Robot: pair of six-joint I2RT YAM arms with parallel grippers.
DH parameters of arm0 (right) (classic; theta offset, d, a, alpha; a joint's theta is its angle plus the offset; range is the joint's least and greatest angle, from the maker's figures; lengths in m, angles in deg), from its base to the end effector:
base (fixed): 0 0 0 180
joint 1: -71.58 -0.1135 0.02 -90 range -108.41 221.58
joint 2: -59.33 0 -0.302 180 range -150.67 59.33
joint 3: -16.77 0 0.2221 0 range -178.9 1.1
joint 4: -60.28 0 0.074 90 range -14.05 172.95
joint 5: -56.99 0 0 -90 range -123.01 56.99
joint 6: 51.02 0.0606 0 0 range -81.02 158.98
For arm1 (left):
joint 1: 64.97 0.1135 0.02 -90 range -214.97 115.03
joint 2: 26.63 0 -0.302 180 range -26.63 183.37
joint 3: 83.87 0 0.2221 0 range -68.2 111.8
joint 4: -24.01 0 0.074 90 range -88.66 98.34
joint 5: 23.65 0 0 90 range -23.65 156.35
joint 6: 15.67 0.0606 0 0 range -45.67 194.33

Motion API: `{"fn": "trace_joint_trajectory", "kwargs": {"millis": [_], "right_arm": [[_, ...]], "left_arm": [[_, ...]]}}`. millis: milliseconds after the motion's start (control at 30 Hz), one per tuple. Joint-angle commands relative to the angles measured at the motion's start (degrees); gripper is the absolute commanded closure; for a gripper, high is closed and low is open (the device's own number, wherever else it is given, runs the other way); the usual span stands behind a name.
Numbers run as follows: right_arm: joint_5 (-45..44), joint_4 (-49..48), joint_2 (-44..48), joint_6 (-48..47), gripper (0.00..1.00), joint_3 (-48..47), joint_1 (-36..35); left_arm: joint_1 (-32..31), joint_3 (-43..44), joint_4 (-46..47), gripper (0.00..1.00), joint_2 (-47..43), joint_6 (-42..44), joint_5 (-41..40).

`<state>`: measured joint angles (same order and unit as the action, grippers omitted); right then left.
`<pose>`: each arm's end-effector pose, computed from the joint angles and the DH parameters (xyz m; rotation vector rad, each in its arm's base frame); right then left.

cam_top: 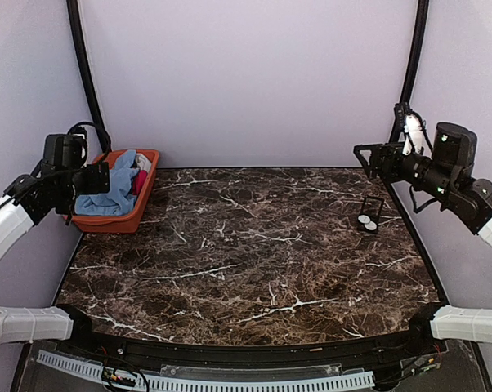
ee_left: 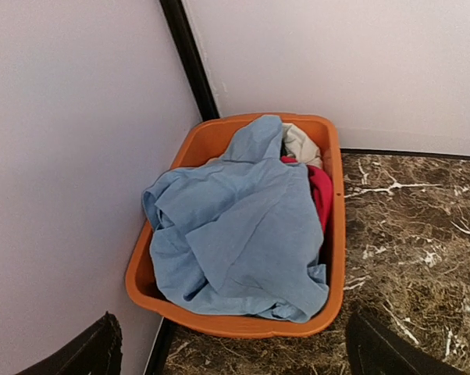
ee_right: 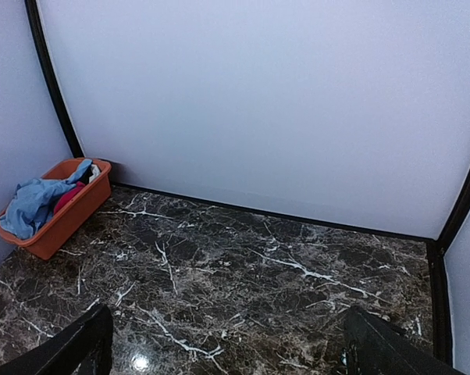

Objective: Pin the brooch onto the clothing
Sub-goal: Pick up the crumpled clothing from the bin.

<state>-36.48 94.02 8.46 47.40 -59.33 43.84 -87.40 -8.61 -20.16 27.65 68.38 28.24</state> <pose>0.1463 0.0728 0.4225 -0.2467 1.7191 0.4142 0.1649 -0.0276 0.3903 -0.1520 1.8924 0.3206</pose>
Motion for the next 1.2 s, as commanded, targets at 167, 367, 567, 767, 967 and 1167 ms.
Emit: {"fn": "trace_joint_trajectory", "kwargs": {"millis": [167,367,567,767,967,1167], "right_arm": [[1.16,-2.89,1.82,2.63,0.01,0.88,-0.36],[1.82,-1.37,1.4,2.38,0.01,-0.17,-0.36],[2.3,-1.24,3.65,2.05,0.01,1.43,-0.39],[2.65,-0.75,3.7,1.77,0.01,1.78,-0.38],[3.04,-0.85,3.44,1.55,0.01,2.19,-0.38],[3.29,-0.68,3.22,1.44,0.01,1.84,-0.44]], "left_arm": [[8.12,7.8,-4.7,0.0,14.21,-8.93,3.48],[9.63,10.62,-2.81,0.0,21.16,-10.32,5.01],[10.55,12.4,-2.5,0.0,26.13,-9.79,5.46],[11.15,13.97,-2.63,0.0,30.31,-9.83,5.92],[11.3,12.99,-1.79,0.04,31.75,-10.3,7.27],[12.48,11.61,0.04,0.14,33.58,-11.72,10.03]]}}
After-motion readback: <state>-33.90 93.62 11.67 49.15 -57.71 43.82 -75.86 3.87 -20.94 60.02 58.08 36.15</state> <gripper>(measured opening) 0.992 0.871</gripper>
